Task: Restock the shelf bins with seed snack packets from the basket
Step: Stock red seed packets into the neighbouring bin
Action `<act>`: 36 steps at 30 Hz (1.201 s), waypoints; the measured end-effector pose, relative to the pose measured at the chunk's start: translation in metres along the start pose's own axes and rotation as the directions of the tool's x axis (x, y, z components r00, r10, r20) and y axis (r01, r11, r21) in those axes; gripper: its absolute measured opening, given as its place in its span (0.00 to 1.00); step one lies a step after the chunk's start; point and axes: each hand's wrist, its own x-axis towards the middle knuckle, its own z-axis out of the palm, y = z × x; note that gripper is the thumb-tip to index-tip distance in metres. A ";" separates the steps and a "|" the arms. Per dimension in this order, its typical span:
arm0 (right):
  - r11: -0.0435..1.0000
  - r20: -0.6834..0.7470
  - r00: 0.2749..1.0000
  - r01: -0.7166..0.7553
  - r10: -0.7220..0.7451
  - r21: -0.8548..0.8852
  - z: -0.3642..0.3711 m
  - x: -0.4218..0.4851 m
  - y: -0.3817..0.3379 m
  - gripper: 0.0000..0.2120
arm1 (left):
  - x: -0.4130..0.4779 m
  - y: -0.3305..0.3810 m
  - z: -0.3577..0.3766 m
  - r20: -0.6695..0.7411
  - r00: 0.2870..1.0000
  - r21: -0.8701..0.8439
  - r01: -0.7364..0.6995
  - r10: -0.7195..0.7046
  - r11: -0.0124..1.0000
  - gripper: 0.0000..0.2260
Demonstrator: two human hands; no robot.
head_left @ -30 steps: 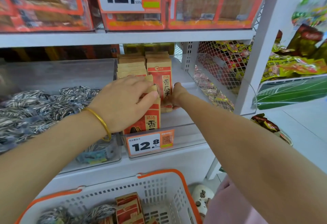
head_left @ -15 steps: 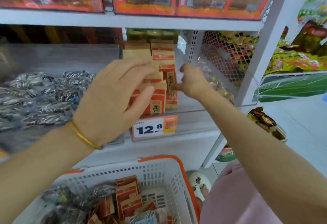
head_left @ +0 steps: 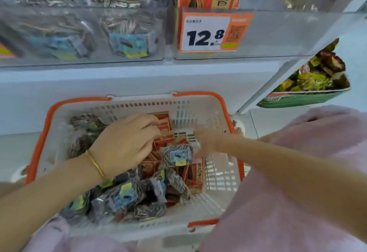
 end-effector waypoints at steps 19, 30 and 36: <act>0.879 -0.191 0.977 0.003 0.100 0.477 -0.001 0.069 -0.009 0.11 | -0.007 -0.017 0.016 0.009 0.994 -0.093 0.107 -0.107 0.990 0.16; 0.979 0.035 0.998 -0.049 0.043 0.196 0.062 0.083 0.010 0.25 | -0.009 -0.020 0.025 0.013 0.992 -0.084 0.127 -0.127 0.988 0.08; 0.958 -0.041 0.998 0.052 -0.042 0.281 0.047 0.078 -0.002 0.21 | -0.008 -0.021 0.023 0.029 0.993 -0.095 0.120 -0.118 0.988 0.09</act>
